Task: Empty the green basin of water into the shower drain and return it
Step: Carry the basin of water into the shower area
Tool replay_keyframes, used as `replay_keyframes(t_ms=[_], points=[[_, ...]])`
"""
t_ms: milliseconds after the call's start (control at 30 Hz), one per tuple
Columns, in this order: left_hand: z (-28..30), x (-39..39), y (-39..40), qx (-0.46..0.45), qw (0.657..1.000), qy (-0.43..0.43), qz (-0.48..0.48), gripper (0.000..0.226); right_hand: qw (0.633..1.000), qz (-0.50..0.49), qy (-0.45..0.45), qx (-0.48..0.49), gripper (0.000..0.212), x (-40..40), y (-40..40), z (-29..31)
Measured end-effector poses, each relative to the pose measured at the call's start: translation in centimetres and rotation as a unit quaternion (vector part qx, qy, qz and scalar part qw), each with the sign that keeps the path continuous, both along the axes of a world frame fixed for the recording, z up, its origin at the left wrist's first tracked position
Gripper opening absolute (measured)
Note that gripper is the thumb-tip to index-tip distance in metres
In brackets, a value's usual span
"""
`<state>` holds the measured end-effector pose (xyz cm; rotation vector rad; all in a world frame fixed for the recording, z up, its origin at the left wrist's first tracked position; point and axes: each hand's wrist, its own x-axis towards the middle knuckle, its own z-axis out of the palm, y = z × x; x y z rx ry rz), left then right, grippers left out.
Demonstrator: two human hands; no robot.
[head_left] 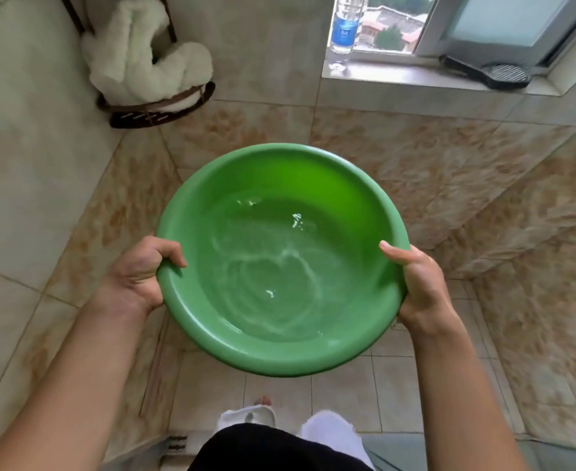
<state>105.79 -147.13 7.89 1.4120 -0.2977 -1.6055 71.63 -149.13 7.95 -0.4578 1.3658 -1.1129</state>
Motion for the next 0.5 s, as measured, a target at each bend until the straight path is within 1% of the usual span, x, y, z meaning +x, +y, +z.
replay_keyframes(t_ms=[233, 500], points=[[1.0, -3.8, -5.0, 0.013, 0.997, 0.003, -0.075, 0.059, 0.998, -0.063, -0.016, 0.023, 0.038, -3.3, -1.8, 0.4], [0.2, -10.7, -11.5, -0.019, 0.992, -0.012, -0.125, 0.076, 0.992, -0.117, 0.002, 0.04, 0.044, -9.5, -5.9, -0.8]])
